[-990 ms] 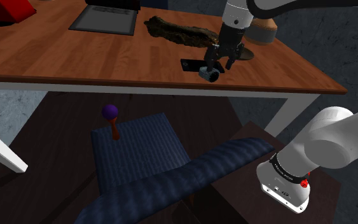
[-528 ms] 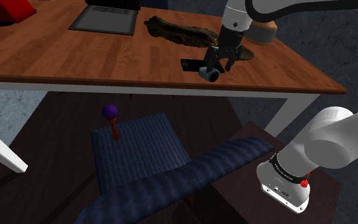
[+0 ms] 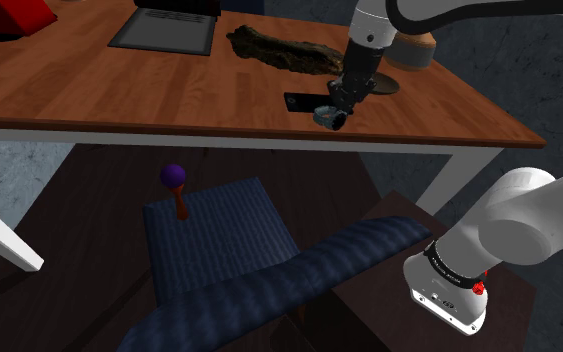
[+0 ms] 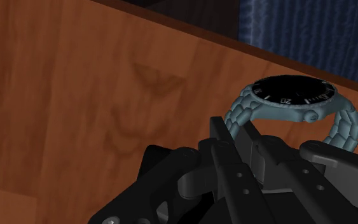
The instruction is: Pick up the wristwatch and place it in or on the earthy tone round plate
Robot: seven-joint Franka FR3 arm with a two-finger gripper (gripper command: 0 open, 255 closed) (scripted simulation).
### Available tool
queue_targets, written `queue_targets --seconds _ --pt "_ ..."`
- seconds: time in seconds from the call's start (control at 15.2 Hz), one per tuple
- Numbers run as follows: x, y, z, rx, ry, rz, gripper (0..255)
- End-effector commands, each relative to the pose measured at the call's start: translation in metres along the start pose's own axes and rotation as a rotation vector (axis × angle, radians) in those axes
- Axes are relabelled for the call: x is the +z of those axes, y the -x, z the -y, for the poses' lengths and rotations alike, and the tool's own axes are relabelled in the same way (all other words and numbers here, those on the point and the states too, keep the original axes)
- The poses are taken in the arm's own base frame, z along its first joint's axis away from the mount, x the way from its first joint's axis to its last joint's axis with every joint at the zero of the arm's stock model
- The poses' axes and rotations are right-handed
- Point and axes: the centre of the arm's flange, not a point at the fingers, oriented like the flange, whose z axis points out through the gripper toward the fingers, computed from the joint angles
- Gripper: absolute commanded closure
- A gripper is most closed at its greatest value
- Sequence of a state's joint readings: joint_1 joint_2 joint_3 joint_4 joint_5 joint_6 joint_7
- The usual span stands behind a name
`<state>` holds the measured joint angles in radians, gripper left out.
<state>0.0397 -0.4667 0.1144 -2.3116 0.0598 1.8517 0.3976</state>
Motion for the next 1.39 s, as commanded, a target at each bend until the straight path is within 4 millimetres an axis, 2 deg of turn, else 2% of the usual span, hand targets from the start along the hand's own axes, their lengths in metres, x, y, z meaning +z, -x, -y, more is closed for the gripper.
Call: queue_targets --seconds 0.0,0.13,1.32 --pt "0.001 0.0 0.0 0.0 0.001 0.002 255" --pt "0.001 0.0 0.0 0.0 0.001 0.002 255" --pt "-0.094 0.0 0.001 0.0 0.001 0.002 255"
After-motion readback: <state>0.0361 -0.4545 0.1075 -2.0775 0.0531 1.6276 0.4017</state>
